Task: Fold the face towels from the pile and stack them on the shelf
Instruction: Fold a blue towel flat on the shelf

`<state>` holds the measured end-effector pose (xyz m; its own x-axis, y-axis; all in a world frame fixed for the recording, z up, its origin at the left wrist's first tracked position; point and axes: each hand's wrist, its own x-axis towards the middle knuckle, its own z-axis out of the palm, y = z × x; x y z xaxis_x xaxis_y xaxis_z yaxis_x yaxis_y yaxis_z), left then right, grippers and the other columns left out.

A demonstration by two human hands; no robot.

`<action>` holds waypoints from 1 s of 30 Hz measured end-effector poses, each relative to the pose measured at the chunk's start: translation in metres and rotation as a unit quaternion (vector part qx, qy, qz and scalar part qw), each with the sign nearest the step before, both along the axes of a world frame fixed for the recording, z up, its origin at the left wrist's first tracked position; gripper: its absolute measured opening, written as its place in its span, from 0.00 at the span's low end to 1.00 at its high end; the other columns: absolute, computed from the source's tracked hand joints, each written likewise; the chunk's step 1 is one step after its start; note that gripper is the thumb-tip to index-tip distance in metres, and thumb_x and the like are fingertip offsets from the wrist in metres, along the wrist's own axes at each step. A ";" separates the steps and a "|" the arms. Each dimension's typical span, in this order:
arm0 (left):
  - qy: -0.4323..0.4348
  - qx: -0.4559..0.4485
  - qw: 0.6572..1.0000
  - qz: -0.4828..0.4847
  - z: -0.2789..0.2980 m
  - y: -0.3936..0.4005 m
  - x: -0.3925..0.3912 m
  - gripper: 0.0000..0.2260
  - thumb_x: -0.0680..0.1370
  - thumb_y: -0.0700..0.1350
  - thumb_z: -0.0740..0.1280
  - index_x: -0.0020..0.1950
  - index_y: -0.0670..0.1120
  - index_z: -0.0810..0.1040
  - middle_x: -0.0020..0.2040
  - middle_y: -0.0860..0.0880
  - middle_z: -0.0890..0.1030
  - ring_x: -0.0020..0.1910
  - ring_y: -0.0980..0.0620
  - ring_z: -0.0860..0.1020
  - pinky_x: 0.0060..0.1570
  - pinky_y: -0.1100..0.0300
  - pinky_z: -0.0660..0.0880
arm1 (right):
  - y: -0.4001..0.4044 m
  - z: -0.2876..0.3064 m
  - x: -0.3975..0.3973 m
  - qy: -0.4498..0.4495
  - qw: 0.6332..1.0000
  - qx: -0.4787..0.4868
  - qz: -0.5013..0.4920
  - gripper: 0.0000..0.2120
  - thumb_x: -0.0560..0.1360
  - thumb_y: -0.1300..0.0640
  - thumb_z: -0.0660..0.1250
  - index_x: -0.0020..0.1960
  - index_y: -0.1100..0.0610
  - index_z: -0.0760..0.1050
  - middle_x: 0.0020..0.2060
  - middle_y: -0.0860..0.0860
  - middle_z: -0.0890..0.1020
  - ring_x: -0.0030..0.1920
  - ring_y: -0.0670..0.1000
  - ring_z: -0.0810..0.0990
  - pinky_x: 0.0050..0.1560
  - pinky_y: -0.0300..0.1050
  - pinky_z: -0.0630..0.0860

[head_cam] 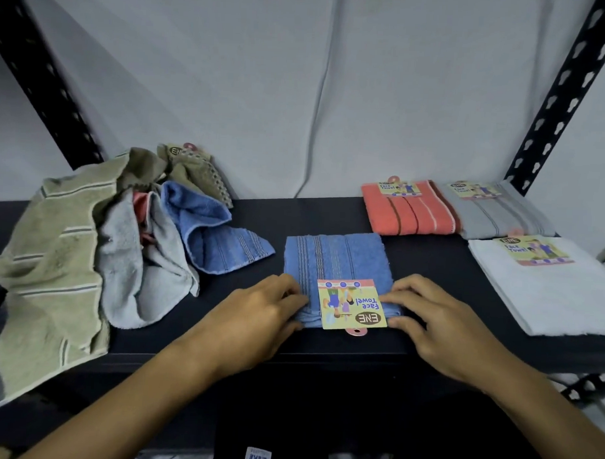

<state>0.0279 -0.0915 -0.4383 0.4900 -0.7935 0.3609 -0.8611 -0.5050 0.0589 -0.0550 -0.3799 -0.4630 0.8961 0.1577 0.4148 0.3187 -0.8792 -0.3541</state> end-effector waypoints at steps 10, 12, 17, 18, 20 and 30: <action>0.000 -0.052 0.998 0.017 -0.010 -0.010 -0.012 0.03 0.76 0.44 0.69 0.48 0.46 0.79 0.48 0.52 0.75 0.43 0.53 0.76 0.35 0.54 0.79 | 0.005 0.001 -0.001 -0.064 0.997 -0.032 0.027 0.02 0.74 0.58 0.66 0.44 0.56 0.77 0.43 0.45 0.75 0.42 0.46 0.75 0.39 0.40 0.73; 0.005 -0.053 0.998 0.022 -0.009 -0.009 -0.012 0.03 0.75 0.43 0.71 0.47 0.47 0.78 0.47 0.53 0.75 0.41 0.53 0.76 0.35 0.54 0.78 | 0.005 0.000 -0.001 -0.066 0.997 -0.028 0.034 0.03 0.75 0.58 0.65 0.43 0.57 0.76 0.43 0.46 0.75 0.42 0.47 0.75 0.41 0.41 0.73; 0.012 -0.051 0.998 0.021 -0.006 -0.009 -0.012 0.06 0.72 0.41 0.75 0.44 0.48 0.79 0.46 0.53 0.76 0.39 0.54 0.76 0.33 0.57 0.77 | 0.005 -0.003 -0.001 -0.084 0.995 -0.026 0.050 0.03 0.75 0.62 0.65 0.43 0.59 0.77 0.42 0.48 0.75 0.41 0.49 0.75 0.44 0.41 0.73; 0.011 -0.053 0.998 0.021 -0.006 -0.008 -0.012 0.06 0.72 0.41 0.75 0.44 0.48 0.80 0.45 0.53 0.77 0.39 0.55 0.76 0.32 0.58 0.77 | 0.005 -0.004 -0.001 -0.089 0.994 -0.025 0.050 0.03 0.75 0.62 0.65 0.43 0.60 0.77 0.42 0.48 0.75 0.41 0.48 0.75 0.44 0.41 0.73; 0.008 -0.052 0.998 0.023 -0.006 -0.007 -0.012 0.06 0.72 0.42 0.75 0.44 0.48 0.80 0.45 0.54 0.76 0.38 0.56 0.76 0.30 0.58 0.76 | 0.005 -0.006 -0.001 -0.097 0.994 -0.026 0.047 0.03 0.74 0.63 0.66 0.42 0.60 0.77 0.43 0.48 0.74 0.41 0.48 0.75 0.43 0.41 0.74; 0.099 -0.081 0.989 0.069 0.027 0.003 0.016 0.16 0.76 0.65 0.61 0.57 0.59 0.80 0.54 0.62 0.75 0.55 0.61 0.75 0.52 0.50 0.78 | -0.001 0.032 0.004 -0.024 0.998 0.052 -0.032 0.12 0.71 0.58 0.64 0.51 0.50 0.81 0.47 0.39 0.77 0.50 0.44 0.76 0.45 0.43 0.74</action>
